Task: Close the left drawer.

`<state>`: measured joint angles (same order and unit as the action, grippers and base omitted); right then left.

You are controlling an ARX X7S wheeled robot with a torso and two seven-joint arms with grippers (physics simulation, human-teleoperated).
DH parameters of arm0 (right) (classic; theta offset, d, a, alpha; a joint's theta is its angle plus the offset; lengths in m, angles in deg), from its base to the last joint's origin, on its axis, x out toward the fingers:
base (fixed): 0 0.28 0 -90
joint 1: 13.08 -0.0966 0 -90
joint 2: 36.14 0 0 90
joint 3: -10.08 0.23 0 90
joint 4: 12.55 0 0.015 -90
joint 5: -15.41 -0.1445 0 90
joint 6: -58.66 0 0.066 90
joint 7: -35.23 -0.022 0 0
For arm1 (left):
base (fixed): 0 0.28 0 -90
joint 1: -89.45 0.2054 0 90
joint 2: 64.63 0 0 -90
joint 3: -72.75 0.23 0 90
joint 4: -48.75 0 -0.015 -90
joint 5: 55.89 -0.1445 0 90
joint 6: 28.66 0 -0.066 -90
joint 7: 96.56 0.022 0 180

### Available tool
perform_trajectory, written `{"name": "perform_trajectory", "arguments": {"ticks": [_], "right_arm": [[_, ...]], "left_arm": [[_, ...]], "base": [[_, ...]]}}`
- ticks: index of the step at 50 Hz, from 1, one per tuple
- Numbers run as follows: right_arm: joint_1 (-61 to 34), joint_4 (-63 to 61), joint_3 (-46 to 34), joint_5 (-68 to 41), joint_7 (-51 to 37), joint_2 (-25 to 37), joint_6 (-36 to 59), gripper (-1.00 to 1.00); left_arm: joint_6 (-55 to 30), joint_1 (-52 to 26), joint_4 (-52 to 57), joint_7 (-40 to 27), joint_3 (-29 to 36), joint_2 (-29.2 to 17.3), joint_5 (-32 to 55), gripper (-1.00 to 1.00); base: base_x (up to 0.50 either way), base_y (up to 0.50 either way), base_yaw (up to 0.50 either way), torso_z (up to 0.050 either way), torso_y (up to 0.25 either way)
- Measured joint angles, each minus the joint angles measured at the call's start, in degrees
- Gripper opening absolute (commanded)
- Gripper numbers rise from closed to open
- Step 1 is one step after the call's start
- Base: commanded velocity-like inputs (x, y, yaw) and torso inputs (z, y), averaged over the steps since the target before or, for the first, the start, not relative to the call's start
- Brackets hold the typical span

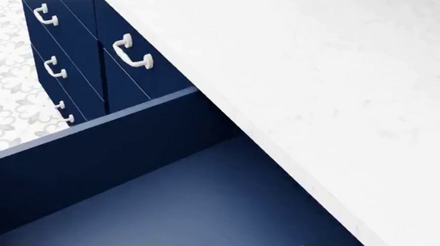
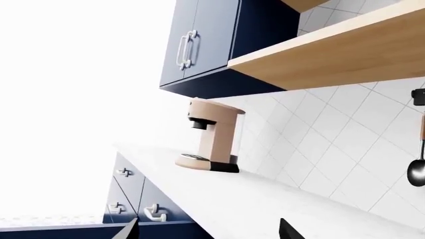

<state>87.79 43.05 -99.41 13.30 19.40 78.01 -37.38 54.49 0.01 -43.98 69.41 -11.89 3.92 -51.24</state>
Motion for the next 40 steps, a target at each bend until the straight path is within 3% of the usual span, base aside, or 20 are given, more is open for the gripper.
{"name": "perform_trajectory", "arguments": {"ticks": [40], "right_arm": [[-2.07, 1.26, 1.13, -2.06, -0.14, 0.81, -0.20, 1.00]], "left_arm": [[4.71, -16.82, -17.12, 7.78, 9.05, 5.70, -2.97, 1.00]], "base": [[0.00, 0.00, 0.00, 0.000, 0.000]]}}
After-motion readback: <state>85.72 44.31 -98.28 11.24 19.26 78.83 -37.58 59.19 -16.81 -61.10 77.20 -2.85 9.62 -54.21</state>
